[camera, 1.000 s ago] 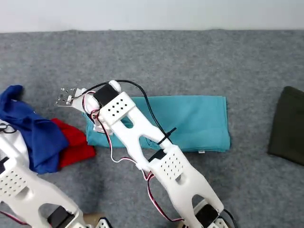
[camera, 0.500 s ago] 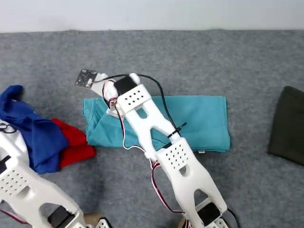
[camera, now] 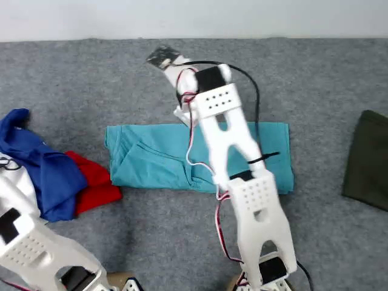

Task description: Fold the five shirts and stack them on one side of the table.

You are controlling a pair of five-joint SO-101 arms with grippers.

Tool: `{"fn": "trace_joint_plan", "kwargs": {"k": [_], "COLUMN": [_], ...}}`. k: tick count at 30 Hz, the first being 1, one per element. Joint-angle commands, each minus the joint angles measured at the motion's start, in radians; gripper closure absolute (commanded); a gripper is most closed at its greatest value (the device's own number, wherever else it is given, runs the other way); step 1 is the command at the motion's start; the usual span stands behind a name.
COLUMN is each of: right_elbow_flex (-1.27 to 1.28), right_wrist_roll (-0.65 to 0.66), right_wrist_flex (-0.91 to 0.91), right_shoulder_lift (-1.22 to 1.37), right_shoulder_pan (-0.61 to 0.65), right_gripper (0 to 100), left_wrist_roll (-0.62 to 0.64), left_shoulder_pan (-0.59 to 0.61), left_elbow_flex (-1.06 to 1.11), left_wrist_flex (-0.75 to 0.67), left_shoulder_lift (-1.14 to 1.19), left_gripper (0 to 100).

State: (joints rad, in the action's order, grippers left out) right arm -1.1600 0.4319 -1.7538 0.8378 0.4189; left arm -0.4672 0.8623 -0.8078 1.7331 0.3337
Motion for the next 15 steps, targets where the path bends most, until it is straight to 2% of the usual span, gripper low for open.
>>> {"fn": "trace_joint_plan", "kwargs": {"k": [1,5,9,15], "right_elbow_flex": [0.230,0.451,0.516,0.529], "right_wrist_roll": [-0.032,-0.035,-0.068,-0.137], "right_wrist_flex": [-0.045,-0.041,-0.039,-0.041], "right_shoulder_lift": [-0.236,-0.380,-0.410,-0.398], "right_shoulder_pan": [-0.073,-0.159,-0.265,-0.394], "right_gripper": [98.7,98.7,97.2,78.0], "left_wrist_roll": [-0.003,-0.005,-0.005,-0.029], "left_shoulder_pan": [-0.009,-0.011,-0.011,-0.011], "left_elbow_flex": [0.067,0.183,0.297,0.415], "left_wrist_flex": [0.023,0.023,0.023,0.023], "left_shoulder_lift": [-0.135,-0.249,-0.345,-0.476], "left_gripper": [98,98,98,98]}}
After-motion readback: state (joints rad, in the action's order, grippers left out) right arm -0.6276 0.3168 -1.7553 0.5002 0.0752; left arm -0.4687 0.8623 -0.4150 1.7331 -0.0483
